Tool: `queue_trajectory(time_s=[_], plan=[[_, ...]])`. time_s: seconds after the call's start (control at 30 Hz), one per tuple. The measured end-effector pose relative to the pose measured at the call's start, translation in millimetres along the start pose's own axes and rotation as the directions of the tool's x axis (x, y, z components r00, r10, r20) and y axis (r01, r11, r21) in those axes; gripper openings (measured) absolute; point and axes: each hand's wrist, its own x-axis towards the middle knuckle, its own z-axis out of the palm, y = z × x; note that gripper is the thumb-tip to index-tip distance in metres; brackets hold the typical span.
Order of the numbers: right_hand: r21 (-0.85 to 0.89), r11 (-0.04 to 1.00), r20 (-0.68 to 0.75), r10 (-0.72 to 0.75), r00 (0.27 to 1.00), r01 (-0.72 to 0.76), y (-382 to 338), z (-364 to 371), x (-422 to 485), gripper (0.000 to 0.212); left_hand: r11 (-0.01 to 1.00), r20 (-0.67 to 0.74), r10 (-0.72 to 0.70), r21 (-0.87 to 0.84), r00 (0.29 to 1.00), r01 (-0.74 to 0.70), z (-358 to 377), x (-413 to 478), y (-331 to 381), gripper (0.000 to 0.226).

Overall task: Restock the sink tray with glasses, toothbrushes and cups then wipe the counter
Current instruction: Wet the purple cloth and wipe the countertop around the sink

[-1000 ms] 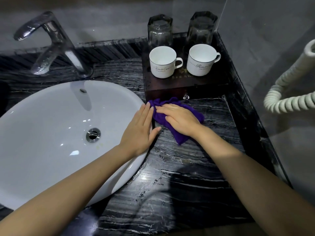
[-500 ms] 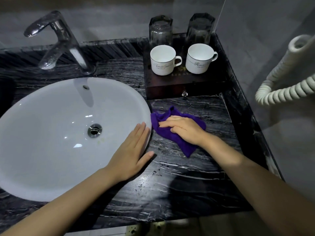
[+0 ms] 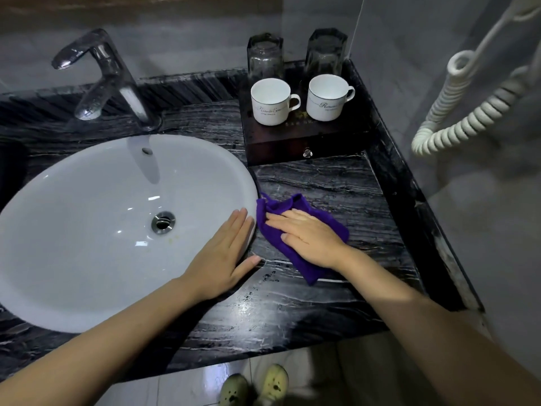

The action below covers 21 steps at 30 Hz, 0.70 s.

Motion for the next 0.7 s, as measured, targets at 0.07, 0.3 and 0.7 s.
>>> queue_trajectory(time_s=[0.07,0.3,0.7], plan=[[-0.090,0.996,-0.021,-0.030,0.999,0.028,-3.6,8.7,-4.3,0.048,1.000,-0.002,0.001,0.008,1.000,-0.001,-0.6,-2.1,-0.3,0.076],[-0.165,0.986,-0.122,0.011,0.992,-0.031,-18.6,24.9,-13.6,0.048,1.000,-0.002,0.018,-0.004,1.000,-0.018,2.7,-12.5,-3.2,0.076],[-0.212,0.958,-0.255,0.135,0.957,-0.192,-49.7,53.0,-20.1,0.048,0.998,0.005,0.032,-0.063,0.999,-0.031,7.0,-11.4,-7.6,0.083]])
